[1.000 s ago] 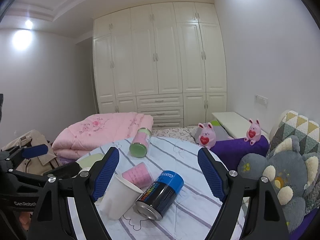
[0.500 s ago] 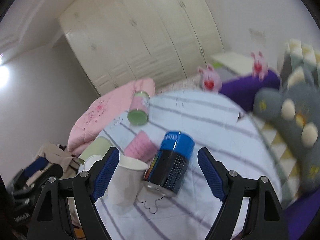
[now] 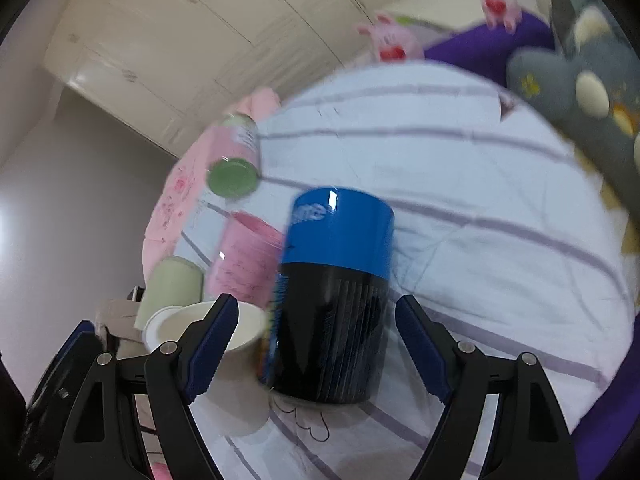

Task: Flip cup upright
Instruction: 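Move the right gripper to the lying blue-rimmed black cup and grasp it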

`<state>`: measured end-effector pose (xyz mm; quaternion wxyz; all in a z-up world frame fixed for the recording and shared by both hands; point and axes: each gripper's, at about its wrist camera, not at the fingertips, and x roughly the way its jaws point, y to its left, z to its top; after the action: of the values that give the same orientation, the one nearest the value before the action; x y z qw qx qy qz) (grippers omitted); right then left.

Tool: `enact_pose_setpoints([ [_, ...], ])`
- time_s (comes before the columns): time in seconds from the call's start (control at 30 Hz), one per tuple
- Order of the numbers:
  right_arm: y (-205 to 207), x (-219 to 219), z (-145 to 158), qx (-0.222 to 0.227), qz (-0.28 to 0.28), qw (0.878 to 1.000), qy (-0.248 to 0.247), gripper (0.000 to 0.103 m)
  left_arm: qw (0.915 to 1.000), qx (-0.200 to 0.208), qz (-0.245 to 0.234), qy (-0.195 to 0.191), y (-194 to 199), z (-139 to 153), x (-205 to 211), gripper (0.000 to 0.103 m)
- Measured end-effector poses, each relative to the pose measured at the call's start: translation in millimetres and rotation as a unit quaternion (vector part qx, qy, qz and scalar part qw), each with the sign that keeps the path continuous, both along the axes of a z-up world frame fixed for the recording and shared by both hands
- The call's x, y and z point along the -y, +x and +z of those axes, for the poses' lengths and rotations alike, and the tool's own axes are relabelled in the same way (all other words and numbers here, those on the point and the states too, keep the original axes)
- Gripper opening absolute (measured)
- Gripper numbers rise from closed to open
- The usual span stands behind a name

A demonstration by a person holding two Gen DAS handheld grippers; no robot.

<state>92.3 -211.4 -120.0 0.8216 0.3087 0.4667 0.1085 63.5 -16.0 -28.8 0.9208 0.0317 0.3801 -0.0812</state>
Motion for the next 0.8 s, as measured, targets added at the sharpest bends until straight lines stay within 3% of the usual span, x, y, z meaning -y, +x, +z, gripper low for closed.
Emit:
enact_pose_setpoints([
  [0.23, 22.3, 6.8, -16.7, -0.066, 0.001, 0.997, 0.031, 0.082, 0.9998, -0.015, -0.008, 0.005, 16.3, -3.1, -1.4, 0.103],
  [0.33, 32.1, 5.6, -18.8, -0.086, 0.020, 0.996, 0.020, 0.082, 0.9998, -0.020, -0.007, 0.003, 20.6, -3.3, -3.9, 0.103],
  [0.37, 34.3, 5.1, -17.3, -0.086, 0.026, 0.996, 0.011, 0.082, 0.9997, -0.024, -0.008, 0.001, 22.1, -3.3, -4.7, 0.103],
  [0.43, 37.2, 3.0, -15.1, -0.088, 0.042, 0.995, -0.010, 0.071, 0.9994, -0.032, -0.012, -0.005, 24.8, -3.4, -6.3, 0.103],
  [0.6, 46.0, 3.1, -8.2, -0.087, 0.073, 0.993, -0.042, 0.070, 0.9990, -0.041, -0.017, -0.008, 31.9, -3.2, -7.3, 0.103],
  [0.8, 71.8, 8.4, 6.0, -0.085, 0.106, 0.983, -0.126, 0.070, 0.9979, -0.060, -0.017, -0.019, 43.2, -6.9, -11.2, 0.103],
])
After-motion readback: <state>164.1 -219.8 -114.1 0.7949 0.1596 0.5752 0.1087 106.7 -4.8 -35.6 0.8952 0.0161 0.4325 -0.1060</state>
